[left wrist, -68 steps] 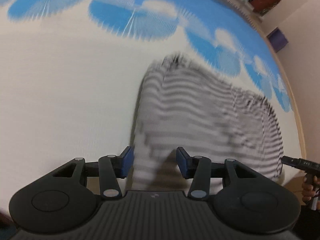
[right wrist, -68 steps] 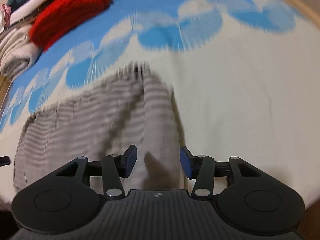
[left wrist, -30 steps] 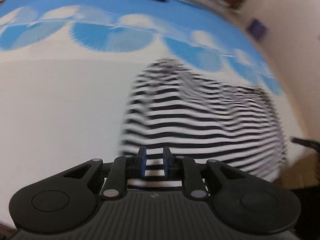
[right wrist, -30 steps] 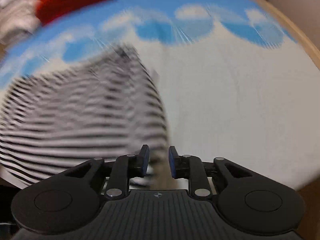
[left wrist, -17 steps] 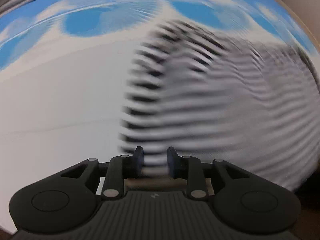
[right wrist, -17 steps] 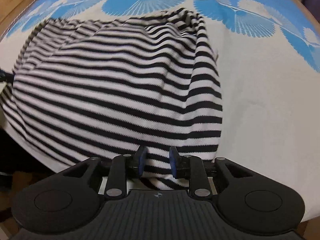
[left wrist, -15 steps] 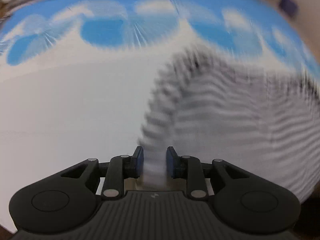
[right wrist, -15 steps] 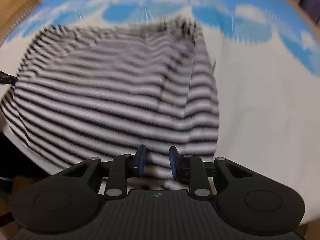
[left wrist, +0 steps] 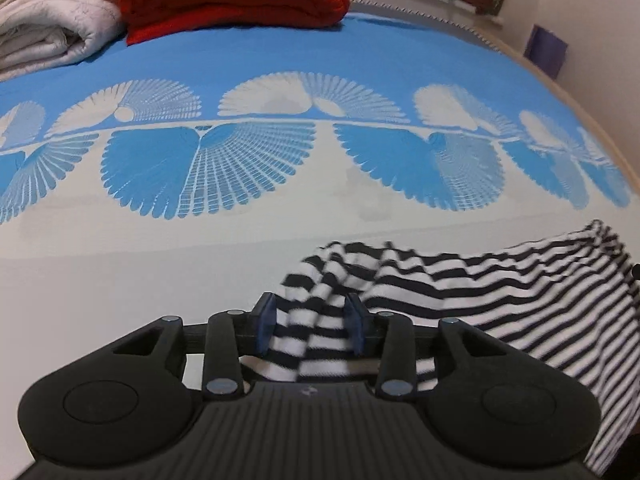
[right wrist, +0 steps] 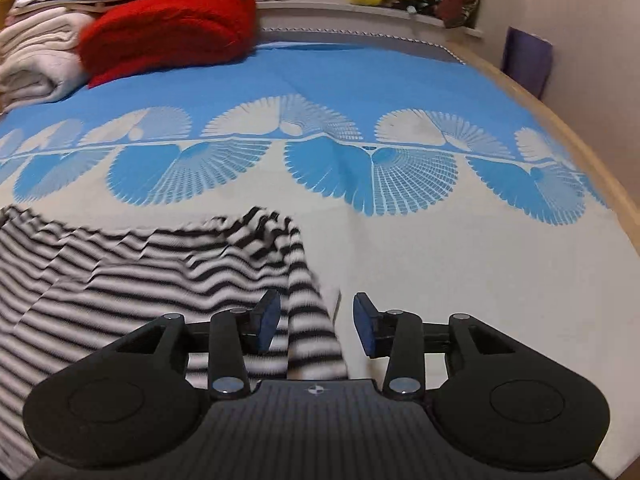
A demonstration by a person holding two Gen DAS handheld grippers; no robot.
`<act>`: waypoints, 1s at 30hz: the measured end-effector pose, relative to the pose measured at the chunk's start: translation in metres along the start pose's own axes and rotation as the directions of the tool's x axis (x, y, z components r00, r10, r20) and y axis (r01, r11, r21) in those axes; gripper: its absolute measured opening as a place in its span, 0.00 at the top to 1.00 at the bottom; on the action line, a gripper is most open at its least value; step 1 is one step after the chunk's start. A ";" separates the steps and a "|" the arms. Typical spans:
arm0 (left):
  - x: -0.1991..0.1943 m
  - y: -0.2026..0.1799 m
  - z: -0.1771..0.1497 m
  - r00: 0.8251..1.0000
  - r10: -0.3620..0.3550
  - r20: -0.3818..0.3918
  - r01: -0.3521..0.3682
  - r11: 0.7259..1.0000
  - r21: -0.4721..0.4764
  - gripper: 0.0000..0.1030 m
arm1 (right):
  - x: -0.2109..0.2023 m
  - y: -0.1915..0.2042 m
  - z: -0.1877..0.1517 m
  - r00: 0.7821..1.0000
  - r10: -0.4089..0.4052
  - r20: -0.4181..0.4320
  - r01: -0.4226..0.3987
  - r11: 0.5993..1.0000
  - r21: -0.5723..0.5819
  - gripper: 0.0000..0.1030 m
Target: Fold small clothes
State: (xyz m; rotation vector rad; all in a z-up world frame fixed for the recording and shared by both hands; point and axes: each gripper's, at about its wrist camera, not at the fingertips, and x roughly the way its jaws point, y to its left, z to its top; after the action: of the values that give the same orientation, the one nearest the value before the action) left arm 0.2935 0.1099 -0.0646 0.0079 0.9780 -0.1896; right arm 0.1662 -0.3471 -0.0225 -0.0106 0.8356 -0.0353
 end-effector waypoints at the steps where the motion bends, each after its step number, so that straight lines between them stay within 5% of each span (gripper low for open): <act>1: 0.006 0.000 0.001 1.000 0.006 -0.008 -0.006 1.000 -0.010 0.93 | 0.009 0.002 0.002 1.000 -0.005 -0.012 0.005 1.000 -0.002 0.59; 3: 0.012 0.008 0.007 1.000 0.006 -0.003 -0.007 0.999 -0.047 0.96 | 0.024 0.008 0.005 0.999 -0.024 -0.031 0.024 1.000 -0.016 0.60; 5: 0.010 0.014 0.012 0.999 0.030 0.036 -0.027 0.997 -0.075 0.97 | 0.036 0.013 0.009 0.998 -0.029 -0.050 0.027 0.999 -0.030 0.95; 6: 0.010 0.015 0.015 0.997 0.049 0.062 -0.043 0.995 -0.086 0.97 | 0.038 0.013 0.012 0.999 -0.042 -0.031 0.041 0.999 -0.030 0.99; 10: 0.016 0.017 0.020 0.995 0.074 0.069 -0.067 0.993 -0.095 0.93 | 0.033 0.006 0.027 0.991 -0.100 0.085 0.096 0.994 0.050 0.99; 11: 0.023 0.018 0.019 0.998 0.060 0.027 -0.057 0.993 -0.106 0.90 | 0.039 0.004 0.028 0.993 -0.101 0.064 0.098 0.993 0.061 0.99; 13: 0.036 0.021 0.017 0.995 0.014 -0.097 -0.027 0.991 -0.131 0.63 | 0.056 0.003 0.024 0.993 -0.112 -0.030 0.113 0.992 0.055 0.98; 14: 0.037 0.021 0.015 0.991 0.014 -0.131 -0.031 0.991 -0.128 0.62 | 0.063 0.005 0.021 0.990 -0.117 -0.076 0.121 0.992 0.044 0.98; 16: 0.023 0.021 0.017 0.995 0.041 -0.088 -0.049 0.994 -0.097 0.60 | 0.068 0.005 0.016 0.985 -0.108 -0.133 0.112 0.993 0.027 0.90; 19: -0.015 0.024 0.015 1.000 -0.022 0.020 0.023 0.997 -0.080 0.59 | 0.039 0.002 0.020 0.993 -0.106 -0.042 0.107 0.994 0.023 0.80; 22: -0.040 0.012 0.001 0.980 -0.196 0.039 0.196 0.981 0.014 0.59 | -0.005 0.000 0.016 0.996 0.032 0.082 -0.034 0.999 0.016 0.79; 24: -0.040 -0.007 -0.016 0.957 -0.287 -0.039 0.290 0.945 0.150 0.59 | -0.021 0.004 0.005 0.978 0.198 0.063 -0.196 0.980 -0.037 0.76; 26: -0.022 -0.029 -0.036 0.964 -0.225 -0.140 0.257 0.922 0.290 0.59 | -0.020 0.019 -0.016 0.946 0.318 -0.067 -0.324 0.937 -0.132 0.74; 28: -0.001 -0.043 -0.058 0.980 -0.048 -0.192 0.126 0.901 0.415 0.59 | -0.001 0.037 -0.046 0.940 0.233 -0.249 -0.298 0.916 -0.268 0.74; 30: -0.009 -0.050 -0.059 0.988 -0.012 -0.151 0.078 0.895 0.439 0.59 | 0.000 0.041 -0.060 0.950 0.178 -0.256 -0.260 0.906 -0.335 0.74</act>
State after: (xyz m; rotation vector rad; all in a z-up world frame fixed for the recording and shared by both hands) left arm 0.2317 0.0671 -0.0865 0.4258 1.0629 -0.4590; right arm 0.1232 -0.3060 -0.0636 -0.2678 1.0518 0.3409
